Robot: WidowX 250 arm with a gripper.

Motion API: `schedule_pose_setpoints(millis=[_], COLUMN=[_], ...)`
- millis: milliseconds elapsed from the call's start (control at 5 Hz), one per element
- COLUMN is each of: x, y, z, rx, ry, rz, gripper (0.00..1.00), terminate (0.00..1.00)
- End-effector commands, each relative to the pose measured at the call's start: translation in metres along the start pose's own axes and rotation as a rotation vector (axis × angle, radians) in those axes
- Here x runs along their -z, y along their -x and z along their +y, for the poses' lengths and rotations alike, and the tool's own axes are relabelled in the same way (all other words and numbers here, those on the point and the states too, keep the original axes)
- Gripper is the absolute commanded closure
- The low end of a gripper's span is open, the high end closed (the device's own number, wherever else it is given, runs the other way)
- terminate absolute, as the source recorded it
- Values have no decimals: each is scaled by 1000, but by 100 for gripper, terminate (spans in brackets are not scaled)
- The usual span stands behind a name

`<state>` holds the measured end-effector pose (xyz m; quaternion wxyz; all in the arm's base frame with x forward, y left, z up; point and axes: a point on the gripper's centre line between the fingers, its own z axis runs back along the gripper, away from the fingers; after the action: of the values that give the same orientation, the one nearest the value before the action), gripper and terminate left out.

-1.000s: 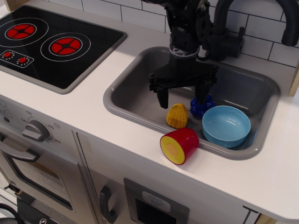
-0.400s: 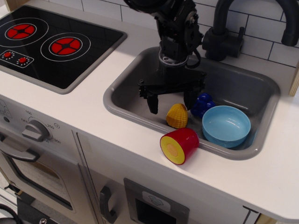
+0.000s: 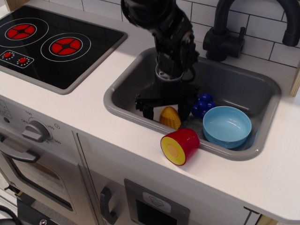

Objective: Put corn in bowl sink

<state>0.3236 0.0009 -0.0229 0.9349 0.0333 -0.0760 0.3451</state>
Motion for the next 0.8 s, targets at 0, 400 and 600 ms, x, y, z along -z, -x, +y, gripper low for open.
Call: schedule_pose_setpoints(millis=[0,400,600], x=[-16,-49,-73], y=[-2,-5,-6], z=[-5,-16,-29], rx=[27,22,0], ry=[31,79,90], rz=[-22,-9,5], gripper=[100,100,100], terminate=[0,0,0])
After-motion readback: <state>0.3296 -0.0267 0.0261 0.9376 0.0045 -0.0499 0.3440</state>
